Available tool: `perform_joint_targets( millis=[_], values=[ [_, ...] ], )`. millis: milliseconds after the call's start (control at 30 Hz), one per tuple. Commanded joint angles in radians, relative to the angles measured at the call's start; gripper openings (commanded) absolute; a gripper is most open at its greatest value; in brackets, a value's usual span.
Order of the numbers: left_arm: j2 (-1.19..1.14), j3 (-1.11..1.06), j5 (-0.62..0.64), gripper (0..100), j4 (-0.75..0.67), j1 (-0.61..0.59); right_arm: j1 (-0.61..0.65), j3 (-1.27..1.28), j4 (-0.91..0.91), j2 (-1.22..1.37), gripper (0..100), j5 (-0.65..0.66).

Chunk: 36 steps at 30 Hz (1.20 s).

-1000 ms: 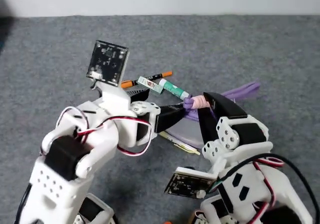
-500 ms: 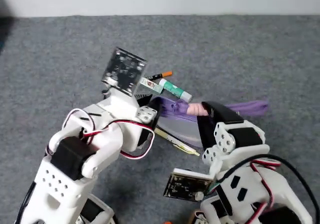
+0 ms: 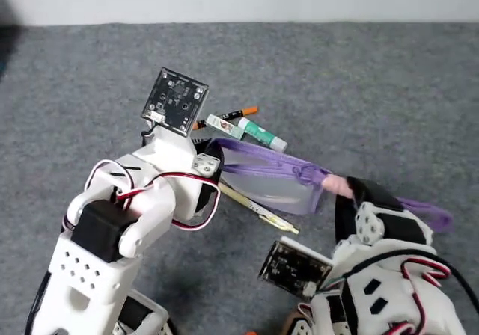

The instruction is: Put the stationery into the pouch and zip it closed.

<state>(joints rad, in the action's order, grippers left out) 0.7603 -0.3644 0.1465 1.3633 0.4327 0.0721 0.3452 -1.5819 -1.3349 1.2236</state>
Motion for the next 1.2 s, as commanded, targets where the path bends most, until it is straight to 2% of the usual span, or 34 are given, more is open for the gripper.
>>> perform_joint_targets(
  millis=[0, 133, 267, 467, 800, 1000, 1167],
  values=[
    [-0.021, -0.013, -0.006, 1, 0.012, -0.028, -0.079, -0.043, -0.002, 0.005, 1.0, 0.009],
    [-0.018, -0.007, -0.006, 1, 0.017, -0.028, -0.150, -0.043, 0.002, 0.013, 1.0, 0.009],
    [-0.018, 0.022, -0.009, 1, 0.025, -0.029, -0.163, -0.048, 0.012, 0.005, 1.0, 0.009],
    [-0.018, 0.237, -0.121, 1, 0.101, -0.035, -0.191, -0.037, 0.225, 0.018, 1.0, 0.006],
    [-0.018, 0.460, -0.288, 1, 0.169, -0.258, 0.053, 0.152, 0.622, 0.031, 1.0, 0.009],
    [-0.018, 0.582, -0.362, 1, 0.296, -0.353, 0.249, 0.316, 0.869, 0.087, 1.0, 0.023],
    [-0.017, 0.598, -0.371, 1, 0.391, -0.416, 0.335, 0.342, 0.989, 0.219, 1.0, 0.015]
  ],
)
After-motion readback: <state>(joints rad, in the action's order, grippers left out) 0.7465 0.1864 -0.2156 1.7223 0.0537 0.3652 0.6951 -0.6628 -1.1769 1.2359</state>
